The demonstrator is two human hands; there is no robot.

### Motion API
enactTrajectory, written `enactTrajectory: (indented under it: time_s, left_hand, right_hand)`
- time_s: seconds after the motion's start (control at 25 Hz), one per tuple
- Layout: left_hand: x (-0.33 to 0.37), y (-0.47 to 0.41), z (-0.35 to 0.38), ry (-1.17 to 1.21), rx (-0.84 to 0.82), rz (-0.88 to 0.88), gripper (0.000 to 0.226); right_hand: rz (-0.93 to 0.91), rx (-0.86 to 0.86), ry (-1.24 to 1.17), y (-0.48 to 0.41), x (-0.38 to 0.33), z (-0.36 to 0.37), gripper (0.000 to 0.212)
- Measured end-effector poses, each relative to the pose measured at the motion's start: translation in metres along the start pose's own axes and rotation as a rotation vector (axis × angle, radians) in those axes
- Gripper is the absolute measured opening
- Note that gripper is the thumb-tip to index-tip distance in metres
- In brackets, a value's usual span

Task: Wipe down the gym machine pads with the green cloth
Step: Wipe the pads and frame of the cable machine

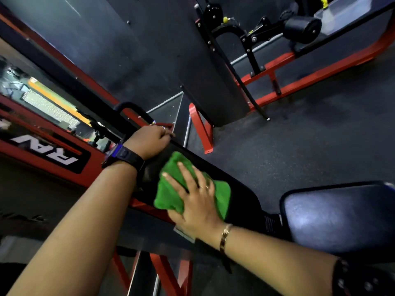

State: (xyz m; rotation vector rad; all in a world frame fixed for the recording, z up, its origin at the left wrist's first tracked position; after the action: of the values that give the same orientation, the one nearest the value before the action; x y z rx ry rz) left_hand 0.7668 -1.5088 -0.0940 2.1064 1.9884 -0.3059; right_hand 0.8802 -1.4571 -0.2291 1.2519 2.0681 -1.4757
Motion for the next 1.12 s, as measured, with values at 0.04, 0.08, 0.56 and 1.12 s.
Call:
enactTrajectory:
  time_s: [0.04,0.08,0.56,1.12]
  left_hand:
    - [-0.006,0.003,-0.001,0.126,0.018,-0.025,0.029]
    - [-0.013,0.006,-0.002,0.238,0.044,-0.04,0.028]
    - [-0.039,0.123,0.024,0.647,0.722,-0.099,0.042]
    - [-0.004,0.142,0.074,0.596,1.31,-0.594,0.045]
  right_hand:
    - [-0.139,-0.007,0.013,-0.015,-0.016,-0.005,0.087]
    - [-0.254,-0.01,0.029,-0.023,-0.022,-0.006,0.089]
    - [-0.345,-0.144,-0.086,-0.066,-0.011,-0.009,0.083]
    - [-0.47,-0.408,-0.03,-0.156,-0.063,0.011,0.058]
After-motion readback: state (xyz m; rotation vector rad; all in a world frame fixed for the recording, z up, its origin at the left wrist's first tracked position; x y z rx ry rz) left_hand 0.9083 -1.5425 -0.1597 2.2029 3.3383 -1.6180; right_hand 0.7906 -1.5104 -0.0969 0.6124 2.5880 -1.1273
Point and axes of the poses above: each hand's wrist, its own y-axis away from the middle knuckle, its own z-axis out of the palm, x = y × z, the point moved 7 cm from there along -y, towards the middle knuckle, and after that the axes turned 5 degrees about x, right-handed, at the moved point
